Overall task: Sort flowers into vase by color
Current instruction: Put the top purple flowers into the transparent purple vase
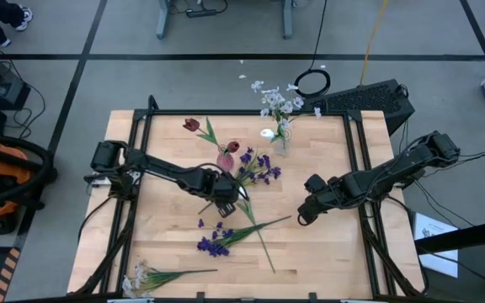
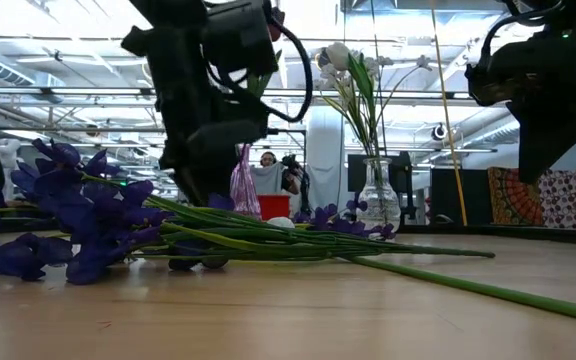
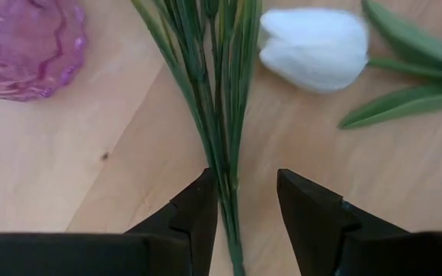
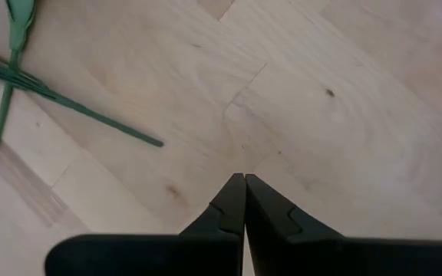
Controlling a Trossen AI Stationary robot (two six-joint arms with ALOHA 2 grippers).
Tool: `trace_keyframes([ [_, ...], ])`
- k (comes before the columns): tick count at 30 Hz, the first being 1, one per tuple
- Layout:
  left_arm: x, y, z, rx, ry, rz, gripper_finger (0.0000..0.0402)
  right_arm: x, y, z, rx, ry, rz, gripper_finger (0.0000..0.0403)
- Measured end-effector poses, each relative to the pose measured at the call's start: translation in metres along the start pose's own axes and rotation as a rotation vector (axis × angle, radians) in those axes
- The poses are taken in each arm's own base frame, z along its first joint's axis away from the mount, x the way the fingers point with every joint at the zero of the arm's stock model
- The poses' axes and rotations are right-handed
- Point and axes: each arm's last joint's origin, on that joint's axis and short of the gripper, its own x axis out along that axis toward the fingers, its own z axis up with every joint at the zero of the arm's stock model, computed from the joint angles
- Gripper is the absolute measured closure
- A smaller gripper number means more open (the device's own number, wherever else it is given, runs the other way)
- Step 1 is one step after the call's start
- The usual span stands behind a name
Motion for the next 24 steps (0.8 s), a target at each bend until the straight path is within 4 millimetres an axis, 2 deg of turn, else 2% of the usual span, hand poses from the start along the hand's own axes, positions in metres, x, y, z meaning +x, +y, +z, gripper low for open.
trace_keyframes([
  [8, 0.021, -0.002, -0.004, 0.023, 0.045, 0.036, 0.0263, 0.000, 0.000, 0.000, -0.021, -0.001, 0.000, 0.0403],
  [11, 0.024, -0.003, -0.004, 0.019, 0.054, 0.034, 0.0292, 0.000, 0.000, 0.000, -0.024, -0.003, -0.002, 0.0403],
  [13, 0.024, -0.004, -0.004, 0.018, 0.054, 0.024, 0.0330, 0.000, 0.000, 0.000, -0.027, -0.004, -0.002, 0.0403],
  [16, 0.020, -0.003, -0.004, 0.013, 0.065, 0.001, 0.0386, 0.000, 0.000, 0.000, -0.028, -0.005, -0.002, 0.0403],
  [20, 0.011, -0.002, -0.007, -0.021, 0.077, 0.008, 0.0391, 0.000, 0.000, 0.000, -0.028, -0.008, -0.003, 0.0403],
  [24, -0.016, -0.006, -0.012, -0.031, 0.003, 0.024, 0.0397, 0.000, 0.000, 0.000, -0.027, -0.010, -0.002, 0.0403],
])
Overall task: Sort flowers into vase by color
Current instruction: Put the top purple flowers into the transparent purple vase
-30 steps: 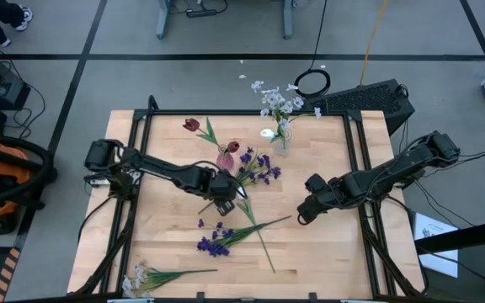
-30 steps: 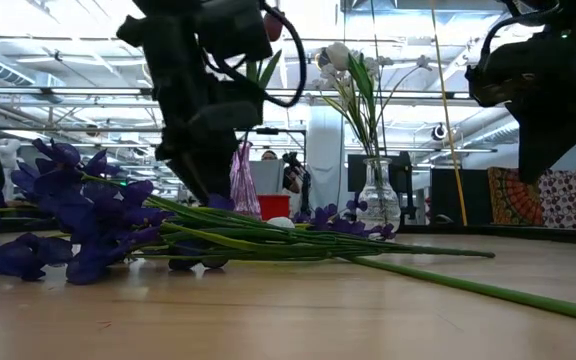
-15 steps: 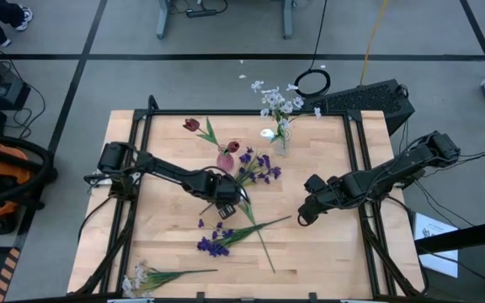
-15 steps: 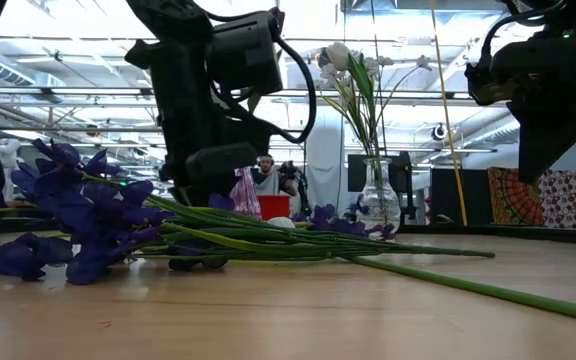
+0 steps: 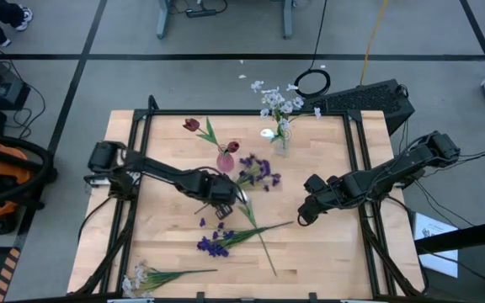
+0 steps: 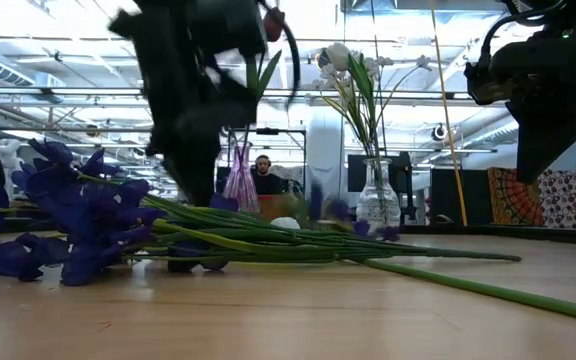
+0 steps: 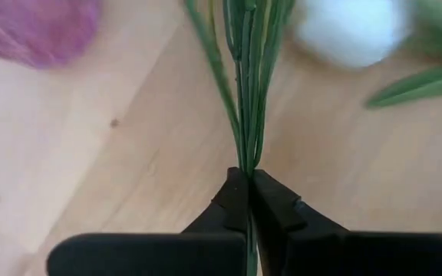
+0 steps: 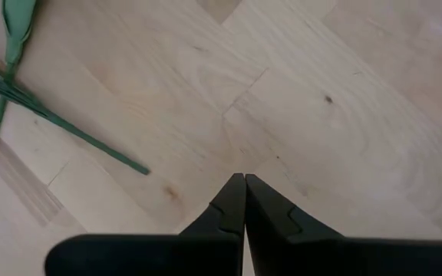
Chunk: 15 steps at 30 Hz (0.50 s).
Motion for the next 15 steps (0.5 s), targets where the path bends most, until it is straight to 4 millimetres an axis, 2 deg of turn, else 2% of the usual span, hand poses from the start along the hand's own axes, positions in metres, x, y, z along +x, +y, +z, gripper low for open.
trace_keyframes([
  [8, -0.067, -0.015, -0.019, 0.178, -0.270, -0.005, 0.0399, 0.000, 0.000, 0.000, -0.002, -0.003, 0.004, 0.0403],
  [12, -0.096, -0.019, -0.031, 0.190, -0.437, 0.004, 0.0399, 0.000, 0.000, 0.000, -0.004, -0.004, 0.004, 0.0403],
  [15, -0.109, -0.019, -0.042, 0.177, -0.591, 0.011, 0.0398, 0.000, 0.000, 0.000, -0.009, -0.008, 0.003, 0.0403],
])
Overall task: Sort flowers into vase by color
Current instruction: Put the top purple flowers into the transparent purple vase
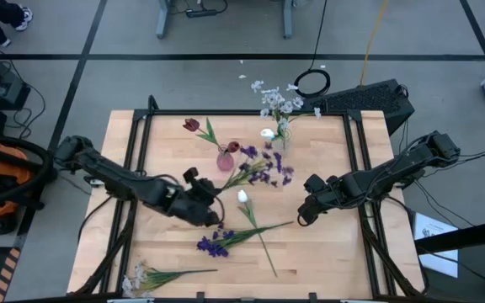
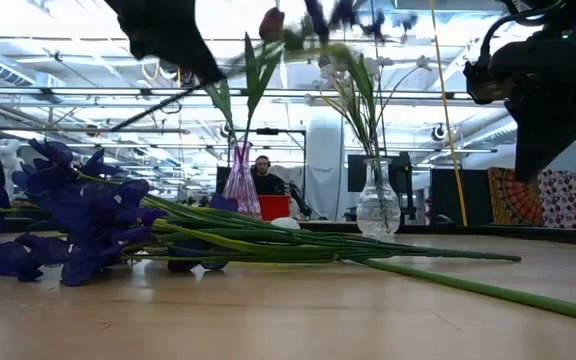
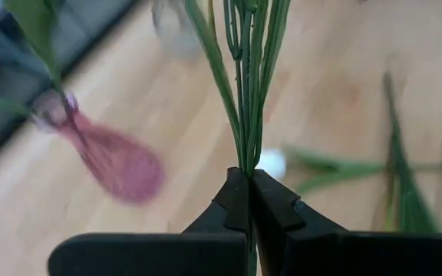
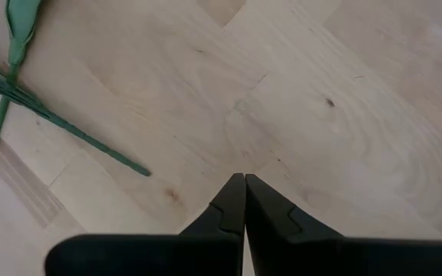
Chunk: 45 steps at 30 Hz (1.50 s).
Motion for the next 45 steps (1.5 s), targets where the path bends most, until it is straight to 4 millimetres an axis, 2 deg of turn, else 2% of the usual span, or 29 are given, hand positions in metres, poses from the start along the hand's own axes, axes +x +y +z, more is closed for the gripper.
trace_keyframes([
  [6, -0.016, 0.006, -0.015, -0.087, -0.219, -0.118, 0.0397, 0.000, 0.001, 0.001, -0.015, -0.021, 0.001, 0.0403],
  [12, -0.025, 0.013, -0.018, -0.151, -0.572, -0.261, 0.0397, 0.000, 0.001, 0.001, -0.029, -0.023, 0.006, 0.0403],
  [17, -0.033, 0.031, -0.022, -0.138, -0.848, -0.235, 0.0396, 0.000, 0.002, 0.001, -0.030, -0.027, 0.012, 0.0403],
  [21, -0.033, 0.047, -0.027, -0.127, -0.993, -0.230, 0.0396, 0.000, 0.003, 0.002, -0.028, -0.030, 0.020, 0.0403],
  [24, -0.026, 0.056, -0.029, -0.114, -1.009, -0.208, 0.0396, 0.000, 0.003, 0.002, -0.028, -0.030, 0.020, 0.0403],
  [30, 0.001, 0.074, -0.026, -0.070, -0.913, -0.059, 0.0396, 0.000, 0.003, 0.002, -0.030, -0.032, 0.022, 0.0403],
  [33, 0.010, 0.083, -0.024, -0.166, -0.884, -0.031, 0.0396, 0.000, 0.003, 0.002, -0.031, -0.033, 0.023, 0.0403],
  [45, 0.021, 0.110, -0.013, -0.076, -0.968, 0.029, 0.0395, 0.000, 0.004, 0.004, -0.023, -0.085, 0.016, 0.0403],
])
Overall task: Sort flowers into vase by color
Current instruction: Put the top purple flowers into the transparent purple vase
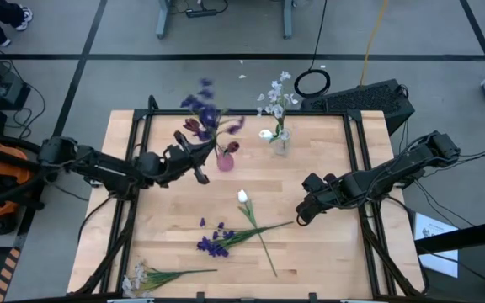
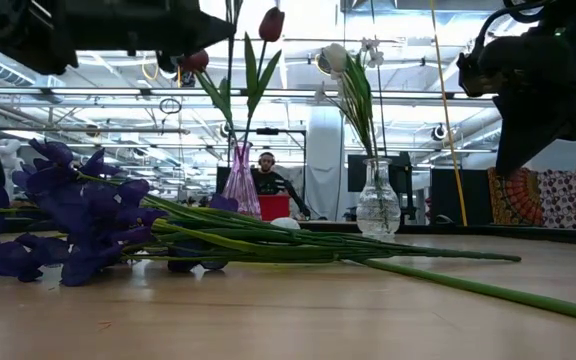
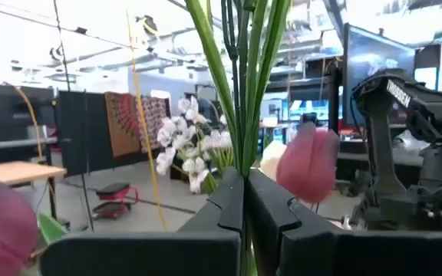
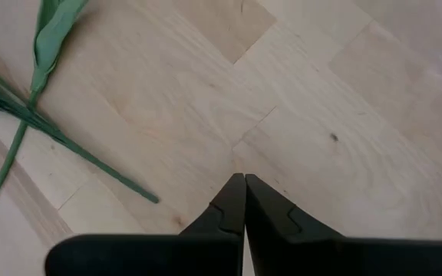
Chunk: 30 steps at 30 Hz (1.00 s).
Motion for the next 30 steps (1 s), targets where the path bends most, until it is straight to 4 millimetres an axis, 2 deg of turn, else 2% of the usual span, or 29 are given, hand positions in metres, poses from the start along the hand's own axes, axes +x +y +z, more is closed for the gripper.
trace_keyframes([
  [7, 0.010, 0.013, -0.011, -0.018, -0.004, -0.011, 0.0395, 0.000, 0.000, 0.000, 0.003, 0.001, 0.003, 0.0403],
  [18, 0.021, 0.020, -0.038, -0.018, 0.011, 0.000, 0.0395, 0.000, 0.002, 0.001, 0.009, -0.004, 0.021, 0.0403],
  [30, 0.023, 0.025, -0.043, 0.027, 0.025, 0.025, 0.0395, 0.000, 0.005, 0.002, 0.018, -0.018, 0.050, 0.0403],
])
